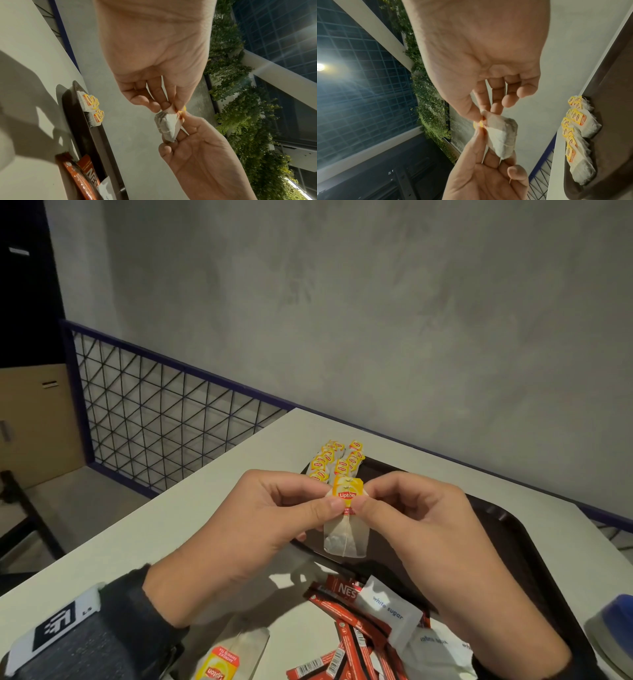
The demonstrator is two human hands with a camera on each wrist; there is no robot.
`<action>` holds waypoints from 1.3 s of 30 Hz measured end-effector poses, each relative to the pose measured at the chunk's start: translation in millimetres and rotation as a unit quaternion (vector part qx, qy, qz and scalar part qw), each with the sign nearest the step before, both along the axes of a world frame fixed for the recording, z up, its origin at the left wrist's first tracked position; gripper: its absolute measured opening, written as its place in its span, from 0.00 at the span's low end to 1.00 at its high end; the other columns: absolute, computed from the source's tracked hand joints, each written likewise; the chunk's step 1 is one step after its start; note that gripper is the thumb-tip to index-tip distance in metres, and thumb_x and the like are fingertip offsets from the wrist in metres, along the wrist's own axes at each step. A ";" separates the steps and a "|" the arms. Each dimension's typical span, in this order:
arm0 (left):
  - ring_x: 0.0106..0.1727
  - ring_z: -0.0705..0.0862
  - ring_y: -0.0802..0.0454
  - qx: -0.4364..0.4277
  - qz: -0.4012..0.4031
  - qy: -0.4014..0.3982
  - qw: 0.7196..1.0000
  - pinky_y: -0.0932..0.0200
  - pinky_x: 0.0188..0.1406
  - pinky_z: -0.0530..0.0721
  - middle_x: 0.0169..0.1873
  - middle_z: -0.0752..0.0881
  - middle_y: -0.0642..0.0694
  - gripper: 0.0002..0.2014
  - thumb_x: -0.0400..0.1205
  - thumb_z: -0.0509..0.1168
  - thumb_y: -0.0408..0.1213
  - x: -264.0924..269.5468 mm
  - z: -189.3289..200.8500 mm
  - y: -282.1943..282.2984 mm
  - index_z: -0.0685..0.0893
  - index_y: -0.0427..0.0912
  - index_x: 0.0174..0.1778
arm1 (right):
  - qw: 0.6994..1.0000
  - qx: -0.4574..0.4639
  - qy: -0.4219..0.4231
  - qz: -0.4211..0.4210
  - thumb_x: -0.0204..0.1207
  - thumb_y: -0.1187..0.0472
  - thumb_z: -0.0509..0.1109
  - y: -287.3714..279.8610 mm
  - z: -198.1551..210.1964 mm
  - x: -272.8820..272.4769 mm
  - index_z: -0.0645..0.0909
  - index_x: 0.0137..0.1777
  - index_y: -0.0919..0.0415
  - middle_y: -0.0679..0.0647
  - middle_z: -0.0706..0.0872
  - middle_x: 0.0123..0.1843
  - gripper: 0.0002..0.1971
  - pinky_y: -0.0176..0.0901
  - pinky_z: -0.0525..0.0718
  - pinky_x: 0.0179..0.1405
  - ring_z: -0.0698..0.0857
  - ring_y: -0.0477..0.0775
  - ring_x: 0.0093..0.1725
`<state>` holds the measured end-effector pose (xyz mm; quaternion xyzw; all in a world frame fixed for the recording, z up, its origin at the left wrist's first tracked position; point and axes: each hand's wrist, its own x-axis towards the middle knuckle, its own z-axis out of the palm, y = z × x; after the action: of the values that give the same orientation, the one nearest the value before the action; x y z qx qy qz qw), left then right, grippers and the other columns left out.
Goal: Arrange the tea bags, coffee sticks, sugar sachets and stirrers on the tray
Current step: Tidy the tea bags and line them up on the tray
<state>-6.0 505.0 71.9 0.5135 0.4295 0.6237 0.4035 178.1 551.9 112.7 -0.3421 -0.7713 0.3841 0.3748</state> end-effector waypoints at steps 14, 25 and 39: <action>0.37 0.86 0.54 -0.074 0.124 -0.040 0.989 0.58 0.39 0.80 0.43 0.95 0.44 0.05 0.81 0.74 0.37 -38.1 7.3 11.9 0.95 0.41 0.45 | 0.977 -0.149 -0.147 -0.035 0.83 0.64 0.73 58.2 4.2 -3.8 0.83 0.50 0.66 0.59 0.92 0.45 0.05 0.48 0.87 0.40 0.88 0.52 0.39; 0.36 0.86 0.52 -0.096 0.165 -0.081 0.978 0.56 0.38 0.80 0.41 0.94 0.45 0.04 0.82 0.74 0.37 -61.5 0.9 21.1 0.94 0.43 0.45 | 0.933 -0.302 -0.192 -0.050 0.85 0.70 0.66 113.2 -27.0 -49.7 0.74 0.47 0.61 0.63 0.81 0.47 0.07 0.47 0.89 0.35 0.85 0.58 0.38; 0.35 0.85 0.52 -0.085 0.152 -0.100 0.980 0.55 0.39 0.79 0.39 0.93 0.47 0.04 0.82 0.73 0.37 -63.1 2.7 20.4 0.93 0.42 0.47 | 0.927 -0.308 -0.164 -0.138 0.78 0.67 0.77 125.3 -39.6 -65.4 0.78 0.70 0.67 0.68 0.82 0.62 0.22 0.46 0.93 0.38 0.90 0.62 0.47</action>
<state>-69.2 525.4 74.7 0.3411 0.5114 0.6873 0.3869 112.8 677.2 73.1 -0.6017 -0.6111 0.4858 0.1690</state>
